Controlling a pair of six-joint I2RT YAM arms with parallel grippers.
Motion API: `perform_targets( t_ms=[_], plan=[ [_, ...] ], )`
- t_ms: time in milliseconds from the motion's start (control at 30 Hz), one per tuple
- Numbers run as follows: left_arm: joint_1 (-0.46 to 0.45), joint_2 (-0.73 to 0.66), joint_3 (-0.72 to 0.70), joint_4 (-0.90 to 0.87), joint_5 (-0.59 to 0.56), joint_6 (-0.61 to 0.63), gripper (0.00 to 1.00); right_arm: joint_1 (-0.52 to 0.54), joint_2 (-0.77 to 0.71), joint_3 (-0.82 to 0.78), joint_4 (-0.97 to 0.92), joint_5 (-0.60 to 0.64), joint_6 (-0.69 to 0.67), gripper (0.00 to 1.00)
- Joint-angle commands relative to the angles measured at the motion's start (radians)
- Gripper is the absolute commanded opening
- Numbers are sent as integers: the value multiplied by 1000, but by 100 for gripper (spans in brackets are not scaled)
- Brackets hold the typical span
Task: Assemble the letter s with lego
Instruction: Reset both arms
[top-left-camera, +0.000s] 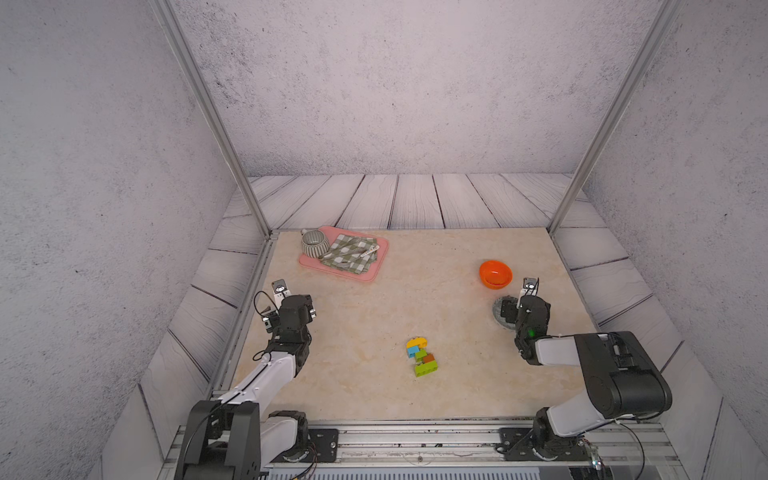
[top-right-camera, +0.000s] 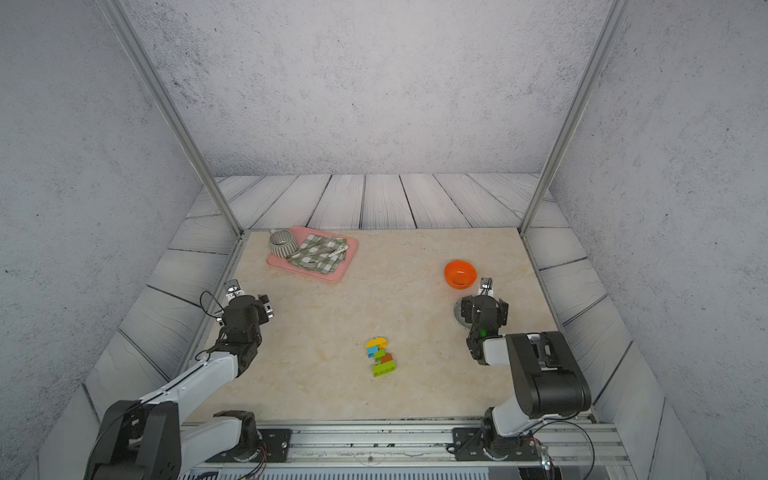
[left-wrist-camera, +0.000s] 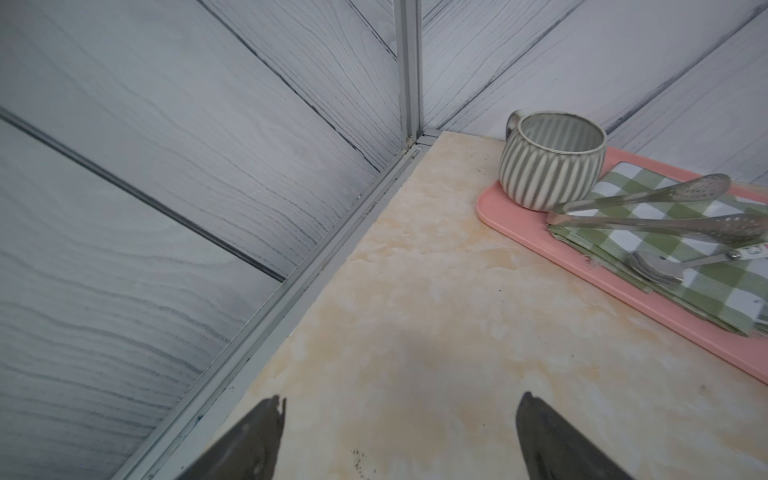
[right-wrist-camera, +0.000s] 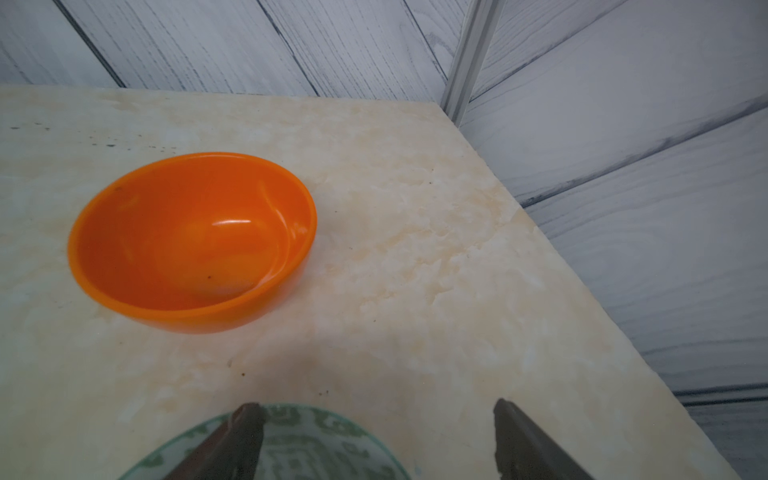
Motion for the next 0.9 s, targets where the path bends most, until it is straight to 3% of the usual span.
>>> perform_targets(
  t_ms=[0,167,300,367,467,533,600,700,867],
  plan=[
    [12,86,-40,272,-81,44,93,-32,-4,41,2,-72,35,90],
    [14,255,-67,547,12,94,91,-44,-2,54,-26,-84,44,91],
    [17,270,10,401,183,150,88,-46,-1,56,-32,-81,42,93],
    [18,387,13,560,179,172,88,-45,-1,58,-34,-80,42,95],
    [34,333,75,327,208,133,99,-47,-3,55,-32,-81,41,99],
    [41,387,41,490,202,149,99,-45,-5,55,-31,-82,41,99],
    [43,344,77,330,204,129,99,-43,-5,55,-31,-81,39,99],
    [41,364,55,416,203,141,99,-43,-5,55,-31,-80,40,99],
    [41,349,70,365,203,135,99,-44,-3,55,-32,-80,39,99]
  ],
)
